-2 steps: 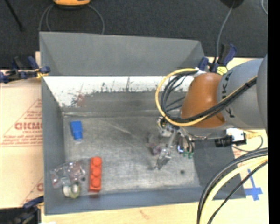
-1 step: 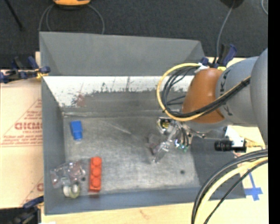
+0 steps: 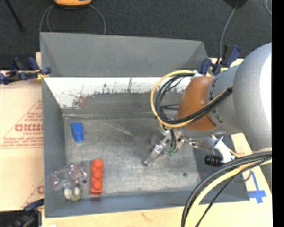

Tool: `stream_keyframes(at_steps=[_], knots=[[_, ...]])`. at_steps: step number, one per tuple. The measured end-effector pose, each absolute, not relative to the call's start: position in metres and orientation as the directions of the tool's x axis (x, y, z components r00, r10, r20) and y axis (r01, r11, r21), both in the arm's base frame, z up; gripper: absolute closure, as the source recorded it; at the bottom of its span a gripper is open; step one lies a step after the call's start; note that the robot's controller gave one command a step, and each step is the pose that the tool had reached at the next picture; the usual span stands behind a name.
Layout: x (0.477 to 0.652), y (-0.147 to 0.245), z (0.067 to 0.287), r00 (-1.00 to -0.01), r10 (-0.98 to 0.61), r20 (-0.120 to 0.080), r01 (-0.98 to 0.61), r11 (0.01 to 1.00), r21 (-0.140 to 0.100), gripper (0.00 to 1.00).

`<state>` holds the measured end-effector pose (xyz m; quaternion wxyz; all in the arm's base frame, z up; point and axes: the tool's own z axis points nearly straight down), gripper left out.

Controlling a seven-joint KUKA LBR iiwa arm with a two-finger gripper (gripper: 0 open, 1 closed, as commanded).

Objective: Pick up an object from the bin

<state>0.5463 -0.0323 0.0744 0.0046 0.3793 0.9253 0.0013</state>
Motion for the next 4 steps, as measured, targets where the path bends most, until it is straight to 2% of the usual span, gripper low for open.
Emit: stream_keyframes(at_steps=[1,2,3,4], knots=[[0.549,-0.015,0.075,-0.656,0.754,-0.015,0.754,0.657,0.006,0.00],[0.551,-0.013,0.077,-0.661,0.751,-0.017,0.751,0.661,0.012,1.00],[0.553,-0.014,0.131,-0.666,0.746,-0.005,0.746,0.666,0.006,1.00],[0.554,-0.015,0.144,-0.673,0.740,-0.003,0.740,0.673,0.004,1.00]])
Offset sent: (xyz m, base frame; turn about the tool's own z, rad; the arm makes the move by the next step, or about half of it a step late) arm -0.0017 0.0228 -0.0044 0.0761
